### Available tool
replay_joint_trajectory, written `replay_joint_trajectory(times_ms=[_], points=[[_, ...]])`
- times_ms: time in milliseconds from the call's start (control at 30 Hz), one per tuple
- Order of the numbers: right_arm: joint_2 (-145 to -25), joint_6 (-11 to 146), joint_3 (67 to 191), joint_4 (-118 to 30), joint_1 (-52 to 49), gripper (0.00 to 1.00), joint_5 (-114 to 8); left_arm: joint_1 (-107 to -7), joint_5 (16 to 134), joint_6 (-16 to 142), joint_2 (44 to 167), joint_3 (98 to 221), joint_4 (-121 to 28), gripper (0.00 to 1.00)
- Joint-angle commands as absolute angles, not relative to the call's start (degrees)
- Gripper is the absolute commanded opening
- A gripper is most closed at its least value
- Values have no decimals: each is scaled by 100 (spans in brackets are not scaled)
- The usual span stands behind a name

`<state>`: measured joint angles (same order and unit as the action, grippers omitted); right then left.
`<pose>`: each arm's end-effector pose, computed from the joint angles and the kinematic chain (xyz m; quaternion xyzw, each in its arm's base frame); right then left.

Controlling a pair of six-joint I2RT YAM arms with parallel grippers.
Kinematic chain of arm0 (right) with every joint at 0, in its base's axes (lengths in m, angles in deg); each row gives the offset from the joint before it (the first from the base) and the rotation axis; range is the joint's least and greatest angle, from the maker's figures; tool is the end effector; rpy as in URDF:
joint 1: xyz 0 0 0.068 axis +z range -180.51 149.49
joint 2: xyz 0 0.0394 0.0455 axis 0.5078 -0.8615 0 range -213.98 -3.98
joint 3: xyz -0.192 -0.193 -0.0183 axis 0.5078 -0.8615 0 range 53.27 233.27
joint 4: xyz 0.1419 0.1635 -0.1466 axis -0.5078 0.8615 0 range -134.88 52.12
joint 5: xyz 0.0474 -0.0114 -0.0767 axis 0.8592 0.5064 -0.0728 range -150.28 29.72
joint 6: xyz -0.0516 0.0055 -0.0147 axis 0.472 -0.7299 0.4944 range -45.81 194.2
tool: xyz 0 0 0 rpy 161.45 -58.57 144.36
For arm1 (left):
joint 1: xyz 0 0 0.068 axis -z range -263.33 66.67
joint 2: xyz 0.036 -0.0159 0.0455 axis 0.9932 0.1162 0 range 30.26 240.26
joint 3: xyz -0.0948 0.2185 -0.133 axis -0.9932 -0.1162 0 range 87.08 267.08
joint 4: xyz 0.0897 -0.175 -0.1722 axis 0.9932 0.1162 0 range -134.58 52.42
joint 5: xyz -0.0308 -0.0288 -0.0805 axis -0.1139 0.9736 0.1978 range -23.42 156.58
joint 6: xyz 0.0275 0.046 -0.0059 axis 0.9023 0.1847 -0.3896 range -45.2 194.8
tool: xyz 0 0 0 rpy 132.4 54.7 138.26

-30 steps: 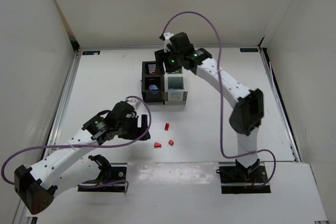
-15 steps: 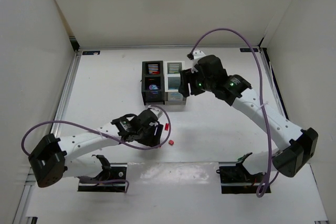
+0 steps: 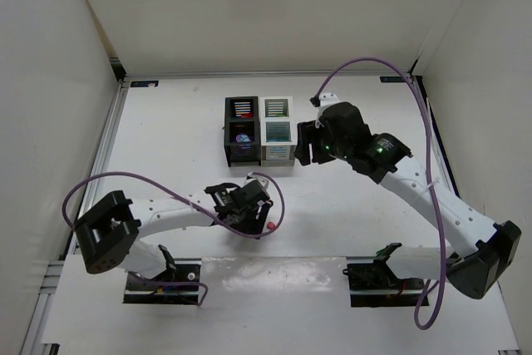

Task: Sort the legos into containers by color

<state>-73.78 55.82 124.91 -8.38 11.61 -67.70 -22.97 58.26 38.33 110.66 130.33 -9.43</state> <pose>0.1972 0.1722 0.3670 -0.1525 0.8711 0.1840 0.4291 0.1234 -0.2066 0.1696 0.1931 0.9665 -0.0672 0.1554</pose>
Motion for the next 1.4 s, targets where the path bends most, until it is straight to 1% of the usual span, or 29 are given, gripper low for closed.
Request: replay_joint_trajectory(times_ms=[0, 167, 300, 333, 400, 567, 700, 767, 867, 900, 1067, 1100, 1167, 1200, 1233, 1300, 1367], points=[[-7201, 5468, 12377, -805, 1150, 69, -6986, -2155, 5673, 3736, 11331, 13401, -1101, 83], [-7069, 5460, 12253, -770, 1062, 69, -7004, -2084, 5489, 3534, 11621, 13507, -1032, 78], [-6946, 5442, 12200, -770, 974, 69, -6977, -2066, 5393, 3376, 11648, 13464, -1005, 71], [-6937, 5451, 12157, -761, 930, 69, -6960, -2075, 5331, 3323, 11648, 13455, -1013, 68], [-6919, 5451, 12130, -761, 895, 69, -6951, -2066, 5305, 3288, 11666, 13472, -1022, 68], [-6805, 5424, 12033, -717, 825, 69, -6916, -2075, 5296, 3209, 11806, 13542, -996, 57], [-6752, 5407, 11955, -717, 781, 69, -6907, -2040, 5278, 3209, 11815, 13542, -899, 54], [-6699, 5380, 11937, -726, 728, 69, -6899, -2049, 5234, 3200, 11806, 13569, -881, 51], [-6629, 5354, 11884, -726, 719, 69, -6890, -2040, 5164, 3200, 11771, 13682, -715, 51], [-6612, 5363, 11893, -717, 719, 69, -6916, -2031, 5094, 3208, 11728, 13726, -610, 49], [-6541, 5363, 11893, -682, 658, 69, -6916, -2040, 4699, 3357, 11166, 14219, 67, 49], [-6532, 5354, 11884, -664, 614, 69, -6907, -2049, 4428, 3602, 11086, 14550, 285, 51], [-6489, 5354, 11867, -691, 509, 69, -6881, -2101, 4155, 3787, 10902, 14859, 514, 51], [-6471, 5354, 11840, -691, 447, 69, -6794, -2293, 4083, 4163, 10884, 15331, 612, 51], [-6427, 5337, 11823, -691, 386, 69, -6758, -2391, 3935, 4271, 10892, 15509, 656, 51], [-6392, 5397, 11805, -699, 271, 69, -6714, -3083, 3933, 4595, 11050, 16193, 631, 51], [-6374, 5477, 11814, -647, 52, 69, -6617, -3331, 4003, 5017, 11155, 16617, 439, 51]])
